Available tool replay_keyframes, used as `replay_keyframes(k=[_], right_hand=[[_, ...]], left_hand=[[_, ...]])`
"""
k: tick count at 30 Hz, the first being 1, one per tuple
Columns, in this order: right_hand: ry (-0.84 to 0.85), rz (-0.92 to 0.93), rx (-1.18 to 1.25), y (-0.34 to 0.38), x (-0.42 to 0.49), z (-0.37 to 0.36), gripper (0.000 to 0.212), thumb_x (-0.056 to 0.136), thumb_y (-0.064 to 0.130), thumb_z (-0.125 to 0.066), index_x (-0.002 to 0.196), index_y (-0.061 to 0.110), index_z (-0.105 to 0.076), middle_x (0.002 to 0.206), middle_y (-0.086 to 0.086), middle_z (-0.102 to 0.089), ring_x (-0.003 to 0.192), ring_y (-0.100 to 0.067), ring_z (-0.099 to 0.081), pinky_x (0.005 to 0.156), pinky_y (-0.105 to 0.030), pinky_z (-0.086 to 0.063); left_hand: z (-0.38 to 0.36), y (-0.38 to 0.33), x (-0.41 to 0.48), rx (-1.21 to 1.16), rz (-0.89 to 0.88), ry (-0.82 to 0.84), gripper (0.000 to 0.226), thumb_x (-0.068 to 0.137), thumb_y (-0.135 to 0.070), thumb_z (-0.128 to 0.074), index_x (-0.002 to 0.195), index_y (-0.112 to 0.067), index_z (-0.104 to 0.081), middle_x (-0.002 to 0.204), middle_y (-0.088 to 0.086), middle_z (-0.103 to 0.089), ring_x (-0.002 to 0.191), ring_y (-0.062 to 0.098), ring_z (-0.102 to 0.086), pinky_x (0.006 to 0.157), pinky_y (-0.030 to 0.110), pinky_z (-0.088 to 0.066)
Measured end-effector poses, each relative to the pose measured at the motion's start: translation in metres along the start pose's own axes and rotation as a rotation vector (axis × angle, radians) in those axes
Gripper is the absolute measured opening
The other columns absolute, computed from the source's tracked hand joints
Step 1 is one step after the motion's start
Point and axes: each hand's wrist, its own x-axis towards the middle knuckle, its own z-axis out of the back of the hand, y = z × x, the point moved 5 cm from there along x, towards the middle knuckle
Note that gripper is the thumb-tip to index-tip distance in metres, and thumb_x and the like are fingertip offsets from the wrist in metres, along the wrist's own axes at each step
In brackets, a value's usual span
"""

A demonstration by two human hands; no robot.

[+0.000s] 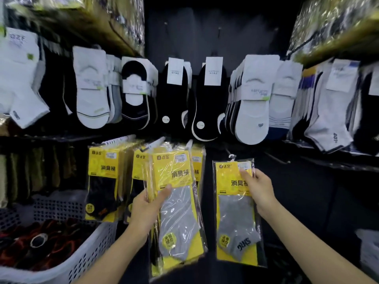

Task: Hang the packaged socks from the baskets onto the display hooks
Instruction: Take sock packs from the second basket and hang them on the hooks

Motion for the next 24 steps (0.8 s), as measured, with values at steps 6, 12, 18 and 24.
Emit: replay_keyframes(k=[6, 12, 18, 24], right_hand=[[-0.095, -0.168, 0.033, -0.023, 0.02, -0.007, 0.023, 0.088, 0.026, -0.068, 0.093, 0.004, -0.066, 0.1, -0.017, -0.07, 0.086, -0.025, -0.066, 0.084, -0.041, -0.055], [-0.347, -0.267, 0.012, -0.051, 0.014, 0.009, 0.025, 0.089, 0.02, -0.065, 0.108, 0.005, -0.063, 0.112, -0.014, -0.065, 0.095, -0.024, -0.059, 0.088, -0.037, -0.05], [0.093, -0.156, 0.063, -0.032, -0.045, -0.022, 0.014, 0.093, 0.029, -0.057, 0.095, 0.019, -0.066, 0.096, -0.003, -0.07, 0.091, -0.016, -0.067, 0.087, -0.031, -0.053], [0.267, -0.07, 0.115, -0.017, -0.092, -0.037, 0.028, 0.083, 0.029, -0.069, 0.108, 0.016, -0.066, 0.098, 0.0, -0.075, 0.09, -0.014, -0.072, 0.065, -0.019, -0.055]], left_hand=[[-0.006, 0.004, -0.006, -0.001, 0.03, 0.012, 0.028, 0.071, -0.046, -0.073, 0.092, -0.028, -0.07, 0.084, -0.017, -0.074, 0.081, 0.001, -0.068, 0.066, 0.016, -0.045], [-0.017, 0.016, -0.018, -0.032, 0.073, 0.058, 0.027, 0.075, -0.04, -0.073, 0.097, -0.024, -0.071, 0.087, -0.01, -0.075, 0.083, 0.007, -0.071, 0.069, 0.021, -0.05], [-0.035, 0.026, -0.028, -0.078, 0.115, 0.138, 0.031, 0.074, -0.037, -0.072, 0.101, -0.023, -0.069, 0.091, -0.006, -0.076, 0.085, 0.011, -0.072, 0.067, 0.022, -0.054], [-0.049, 0.028, -0.036, -0.055, 0.052, 0.141, 0.035, 0.067, -0.03, -0.081, 0.099, -0.023, -0.07, 0.09, -0.006, -0.076, 0.083, 0.01, -0.072, 0.065, 0.021, -0.056]])
